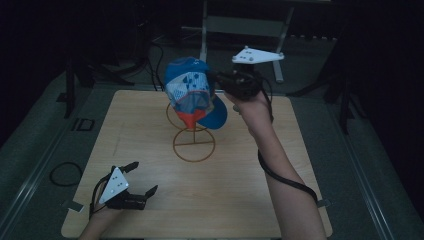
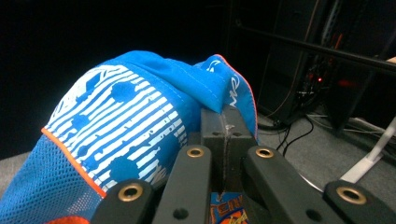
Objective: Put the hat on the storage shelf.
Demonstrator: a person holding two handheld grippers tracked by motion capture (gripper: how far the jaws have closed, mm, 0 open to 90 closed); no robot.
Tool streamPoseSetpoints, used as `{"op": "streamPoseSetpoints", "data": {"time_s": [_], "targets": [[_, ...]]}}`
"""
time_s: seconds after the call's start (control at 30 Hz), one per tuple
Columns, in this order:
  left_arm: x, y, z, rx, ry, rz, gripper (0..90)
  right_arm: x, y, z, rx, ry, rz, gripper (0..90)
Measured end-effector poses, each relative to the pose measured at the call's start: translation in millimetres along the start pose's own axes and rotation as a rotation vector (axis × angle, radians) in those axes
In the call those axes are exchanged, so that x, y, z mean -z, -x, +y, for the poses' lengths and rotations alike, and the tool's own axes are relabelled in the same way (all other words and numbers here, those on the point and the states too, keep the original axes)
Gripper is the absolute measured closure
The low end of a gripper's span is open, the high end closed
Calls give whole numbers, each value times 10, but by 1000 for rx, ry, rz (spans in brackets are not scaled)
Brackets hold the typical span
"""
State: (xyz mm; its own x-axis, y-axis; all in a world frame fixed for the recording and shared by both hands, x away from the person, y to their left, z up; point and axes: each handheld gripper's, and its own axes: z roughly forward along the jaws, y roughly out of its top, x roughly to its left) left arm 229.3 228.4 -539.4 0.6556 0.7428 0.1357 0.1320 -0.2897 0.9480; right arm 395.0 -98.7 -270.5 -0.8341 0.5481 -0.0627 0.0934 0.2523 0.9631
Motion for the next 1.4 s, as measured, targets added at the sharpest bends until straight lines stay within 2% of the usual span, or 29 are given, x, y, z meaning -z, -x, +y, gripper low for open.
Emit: {"op": "streamPoseSetpoints", "data": {"time_s": [0.17, 0.27, 0.53, 0.67, 0.9, 1.03, 1.13, 1.4], "targets": [[30, -23, -53, 17, 2, 4, 32, -331, -58, 23, 12, -61, 7, 900], [34, -38, -79, 19, 1, 12, 32, -501, -73, -39, -3, -94, 26, 900], [12, -61, -125, 49, -3, 4, 32, -679, -60, -243, -24, -134, 37, 900], [7, -56, -125, 50, -1, 3, 32, -696, -54, -317, -21, -154, 30, 900], [5, -74, -134, 62, 3, 2, 32, -651, -10, -500, -43, -173, 26, 900], [1, -84, -141, 73, 2, -1, 32, -605, 6, -589, -50, -168, 23, 900], [-7, -83, -146, 67, -3, 1, 32, -566, 40, -652, -58, -166, 11, 900], [-20, -75, -161, 64, -11, 0, 32, -464, 104, -863, -109, -159, 18, 900]]}}
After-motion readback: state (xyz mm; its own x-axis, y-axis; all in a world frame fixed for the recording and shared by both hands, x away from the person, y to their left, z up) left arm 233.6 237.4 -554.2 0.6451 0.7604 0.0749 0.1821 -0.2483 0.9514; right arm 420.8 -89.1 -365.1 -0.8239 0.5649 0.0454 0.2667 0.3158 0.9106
